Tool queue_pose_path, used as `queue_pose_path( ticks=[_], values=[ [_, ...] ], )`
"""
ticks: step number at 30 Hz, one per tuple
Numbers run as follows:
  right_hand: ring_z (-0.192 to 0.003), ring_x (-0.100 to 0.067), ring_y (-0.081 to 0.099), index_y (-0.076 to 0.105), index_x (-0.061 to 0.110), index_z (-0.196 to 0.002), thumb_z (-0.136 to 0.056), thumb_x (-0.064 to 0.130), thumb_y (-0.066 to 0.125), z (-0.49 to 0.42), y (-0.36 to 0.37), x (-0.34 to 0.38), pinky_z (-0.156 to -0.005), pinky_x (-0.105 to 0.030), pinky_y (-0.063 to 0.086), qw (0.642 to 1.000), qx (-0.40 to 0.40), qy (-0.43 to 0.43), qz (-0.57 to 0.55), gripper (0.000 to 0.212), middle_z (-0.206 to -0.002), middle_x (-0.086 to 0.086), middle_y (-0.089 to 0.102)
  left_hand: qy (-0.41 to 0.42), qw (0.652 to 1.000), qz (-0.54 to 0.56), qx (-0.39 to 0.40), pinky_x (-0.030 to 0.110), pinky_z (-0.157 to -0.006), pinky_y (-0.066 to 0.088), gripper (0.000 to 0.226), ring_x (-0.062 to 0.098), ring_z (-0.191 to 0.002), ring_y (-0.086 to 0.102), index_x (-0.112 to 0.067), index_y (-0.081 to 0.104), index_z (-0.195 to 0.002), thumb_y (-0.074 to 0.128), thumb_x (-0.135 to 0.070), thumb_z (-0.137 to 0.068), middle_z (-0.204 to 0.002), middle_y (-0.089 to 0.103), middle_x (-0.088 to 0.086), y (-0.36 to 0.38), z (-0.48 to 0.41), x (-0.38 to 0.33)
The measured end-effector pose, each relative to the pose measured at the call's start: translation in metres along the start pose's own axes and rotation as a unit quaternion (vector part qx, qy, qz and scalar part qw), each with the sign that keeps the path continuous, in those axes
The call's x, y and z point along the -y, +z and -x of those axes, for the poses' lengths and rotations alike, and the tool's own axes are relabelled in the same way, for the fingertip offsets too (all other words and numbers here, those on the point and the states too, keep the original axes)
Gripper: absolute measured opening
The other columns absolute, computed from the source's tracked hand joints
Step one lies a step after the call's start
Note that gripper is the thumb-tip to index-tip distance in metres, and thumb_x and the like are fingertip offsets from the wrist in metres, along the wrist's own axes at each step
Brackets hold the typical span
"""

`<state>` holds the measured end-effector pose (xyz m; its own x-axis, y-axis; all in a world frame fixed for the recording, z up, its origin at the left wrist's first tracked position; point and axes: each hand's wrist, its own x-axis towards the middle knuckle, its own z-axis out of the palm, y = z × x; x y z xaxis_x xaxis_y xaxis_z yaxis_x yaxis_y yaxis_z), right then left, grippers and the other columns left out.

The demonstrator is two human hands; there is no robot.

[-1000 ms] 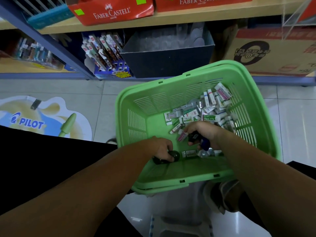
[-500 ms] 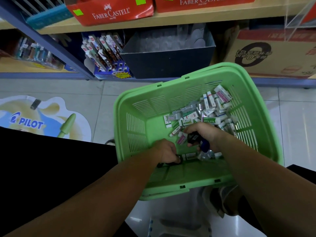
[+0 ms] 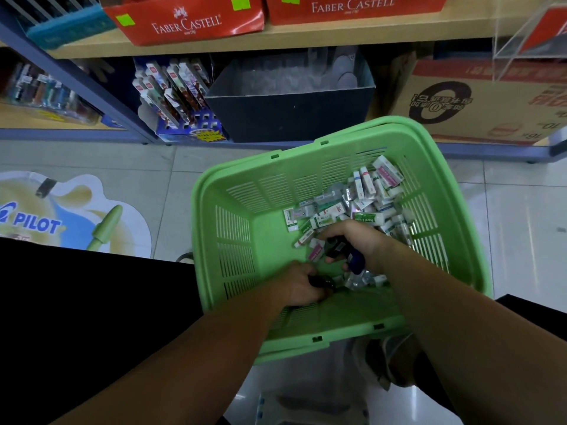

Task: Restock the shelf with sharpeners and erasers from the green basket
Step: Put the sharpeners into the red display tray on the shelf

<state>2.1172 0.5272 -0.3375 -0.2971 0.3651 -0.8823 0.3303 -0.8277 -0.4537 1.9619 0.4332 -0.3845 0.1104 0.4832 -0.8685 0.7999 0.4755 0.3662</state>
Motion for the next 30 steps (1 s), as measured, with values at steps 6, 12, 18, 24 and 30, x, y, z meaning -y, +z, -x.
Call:
queue_pose_path(
  ticks=[6, 12, 18, 24, 30],
  values=[
    [-0.086, -0.028, 0.074, 0.065, -0.001, -0.124, -0.097, 0.022, 0.066, 0.004, -0.002, 0.008, -0.049, -0.026, 0.048, 0.999, 0.021, -0.018, -0.032, 0.035, -0.11, -0.021, 0.077, 0.04, 0.995, -0.087, 0.027, 0.035, -0.092, 0.052, 0.031, 0.019, -0.102, 0.062, -0.026, 0.067, -0.118, 0.071, -0.045, -0.092, -0.118, 0.066, 0.001, -0.017, 0.004, -0.005],
    [-0.066, -0.025, 0.071, 0.063, -0.001, -0.112, -0.098, 0.019, 0.065, 0.027, 0.003, 0.039, -0.043, -0.025, 0.047, 0.998, -0.011, -0.055, -0.017, 0.024, -0.094, -0.022, 0.076, 0.031, 0.978, -0.179, 0.098, 0.038, -0.088, 0.055, 0.042, 0.026, -0.106, 0.064, -0.02, 0.063, -0.136, 0.066, -0.036, -0.098, -0.127, 0.063, 0.008, -0.039, 0.035, -0.016],
    [-0.074, -0.03, 0.077, 0.065, 0.002, -0.114, -0.097, 0.02, 0.067, 0.056, 0.009, 0.056, -0.053, -0.028, 0.049, 0.992, -0.049, -0.082, 0.08, 0.025, -0.11, -0.027, 0.074, 0.07, 0.993, -0.095, 0.02, 0.043, -0.099, 0.056, 0.035, 0.027, -0.11, 0.066, -0.025, 0.069, -0.131, 0.068, -0.032, -0.097, -0.133, 0.065, 0.007, -0.037, 0.054, -0.015],
    [-0.091, -0.038, 0.074, 0.07, 0.003, -0.116, -0.087, 0.021, 0.076, 0.099, 0.014, 0.08, -0.078, -0.045, 0.061, 0.975, -0.072, -0.063, 0.2, 0.034, -0.11, -0.024, 0.074, 0.075, 0.996, 0.05, -0.003, 0.039, -0.085, 0.06, 0.031, 0.024, -0.1, 0.068, -0.036, 0.067, -0.129, 0.069, -0.037, -0.098, -0.121, 0.069, 0.008, -0.105, 0.095, -0.033],
    [-0.116, -0.021, 0.062, 0.075, 0.031, -0.11, -0.092, 0.029, 0.079, 0.16, 0.024, 0.12, -0.105, -0.043, 0.049, 0.942, -0.045, -0.135, 0.303, 0.019, -0.122, 0.002, 0.07, 0.125, 0.979, 0.154, -0.044, 0.034, -0.065, 0.052, 0.029, 0.018, -0.077, 0.063, -0.032, 0.068, -0.126, 0.071, -0.029, -0.097, -0.091, 0.07, 0.001, -0.159, 0.156, -0.052]
  ],
)
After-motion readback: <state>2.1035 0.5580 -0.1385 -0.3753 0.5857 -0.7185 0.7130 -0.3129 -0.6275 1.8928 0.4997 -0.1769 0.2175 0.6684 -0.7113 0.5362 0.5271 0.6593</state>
